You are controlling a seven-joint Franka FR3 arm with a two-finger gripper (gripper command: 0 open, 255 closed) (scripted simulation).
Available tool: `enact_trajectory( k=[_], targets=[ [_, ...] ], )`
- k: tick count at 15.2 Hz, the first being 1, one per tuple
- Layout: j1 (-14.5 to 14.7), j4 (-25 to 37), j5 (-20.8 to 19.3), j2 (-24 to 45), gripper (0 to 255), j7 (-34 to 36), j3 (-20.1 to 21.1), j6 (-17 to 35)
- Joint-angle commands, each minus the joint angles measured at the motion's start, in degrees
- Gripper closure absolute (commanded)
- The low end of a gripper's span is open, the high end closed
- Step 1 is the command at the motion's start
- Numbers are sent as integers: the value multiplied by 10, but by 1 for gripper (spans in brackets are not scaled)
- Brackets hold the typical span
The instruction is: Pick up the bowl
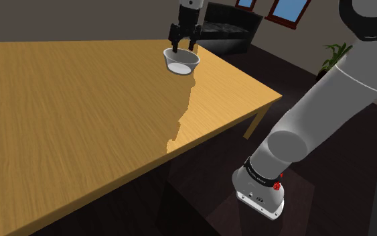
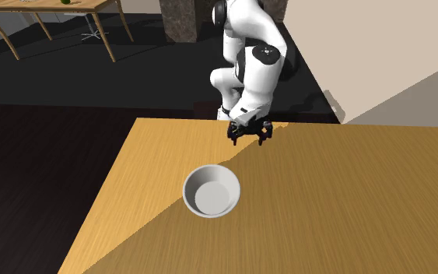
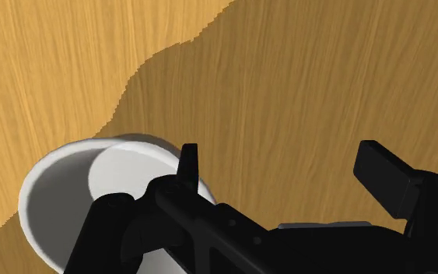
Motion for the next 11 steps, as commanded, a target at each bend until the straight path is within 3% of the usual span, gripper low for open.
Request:
enact_trajectory(
  k=[1,11],
  targets=[
    [-3,44,-7,50,0,0,-3,-1],
    [-12,318,-32,293,0,4,-15,-61]
  ],
)
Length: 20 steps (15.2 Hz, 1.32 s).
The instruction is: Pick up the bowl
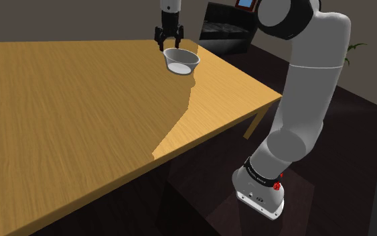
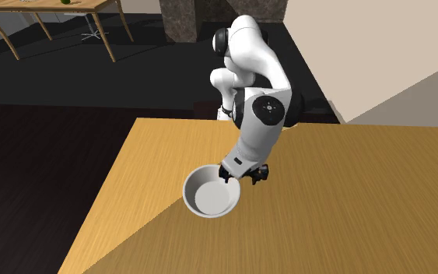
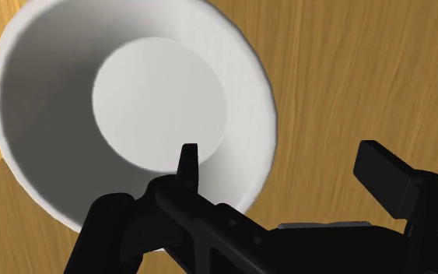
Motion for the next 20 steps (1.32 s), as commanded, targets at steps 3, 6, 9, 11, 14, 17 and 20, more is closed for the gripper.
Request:
enact_trajectory(
  k=[3,6,9,11,14,17,20],
  targets=[
    [-1,-2,-2,18,0,2,-1,18],
    [-1,-21,-2,20,0,3,-1,39],
    [-1,-30,-2,22,0,4,-1,51],
    [-1,-31,-2,22,255,4,-1,51],
    [-1,-31,-2,22,255,4,-1,51],
    [-1,-31,-2,22,255,4,-1,51],
    [-1,-25,-2,21,255,4,-1,43]
  ],
)
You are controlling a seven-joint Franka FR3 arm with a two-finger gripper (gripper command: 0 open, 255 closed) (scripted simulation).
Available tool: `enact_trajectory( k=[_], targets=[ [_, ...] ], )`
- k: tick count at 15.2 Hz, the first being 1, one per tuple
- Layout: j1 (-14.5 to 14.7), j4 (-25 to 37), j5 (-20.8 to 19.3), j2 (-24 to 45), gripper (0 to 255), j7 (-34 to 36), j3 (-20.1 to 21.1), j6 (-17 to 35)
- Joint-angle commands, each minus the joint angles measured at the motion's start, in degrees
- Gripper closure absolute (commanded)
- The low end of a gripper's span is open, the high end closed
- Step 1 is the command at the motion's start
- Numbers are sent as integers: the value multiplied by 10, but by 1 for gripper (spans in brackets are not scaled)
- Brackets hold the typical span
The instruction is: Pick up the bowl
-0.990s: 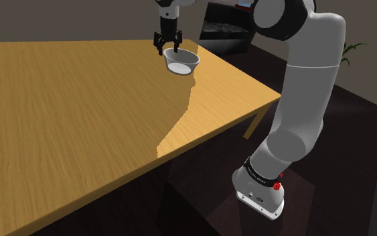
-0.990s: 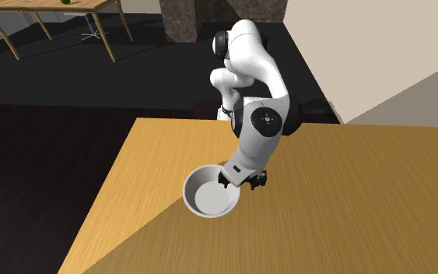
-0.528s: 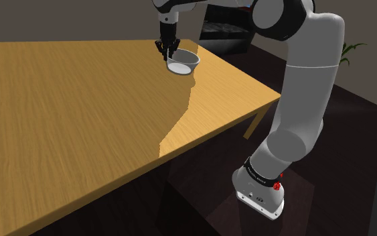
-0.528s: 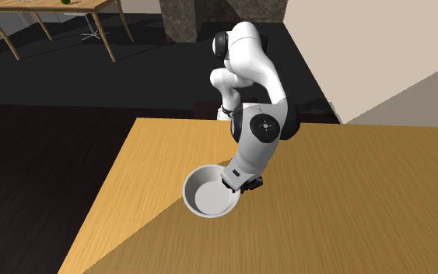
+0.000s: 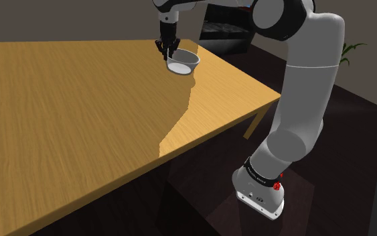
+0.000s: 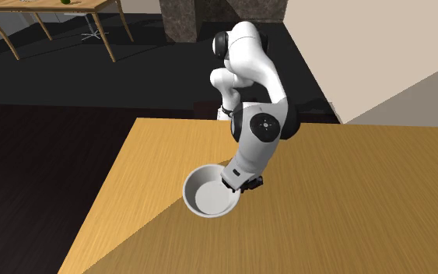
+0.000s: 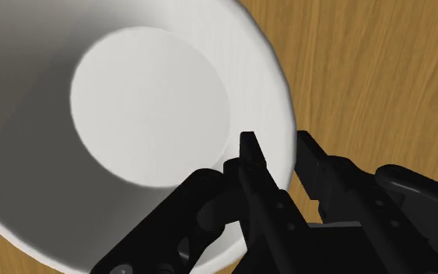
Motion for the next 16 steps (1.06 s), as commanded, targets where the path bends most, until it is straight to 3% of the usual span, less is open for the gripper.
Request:
enact_trajectory(
  k=[1,16],
  targets=[
    [0,10,0,-1,255,-1,0,-11],
    [1,111,1,-1,255,-9,0,-112]
  ],
)
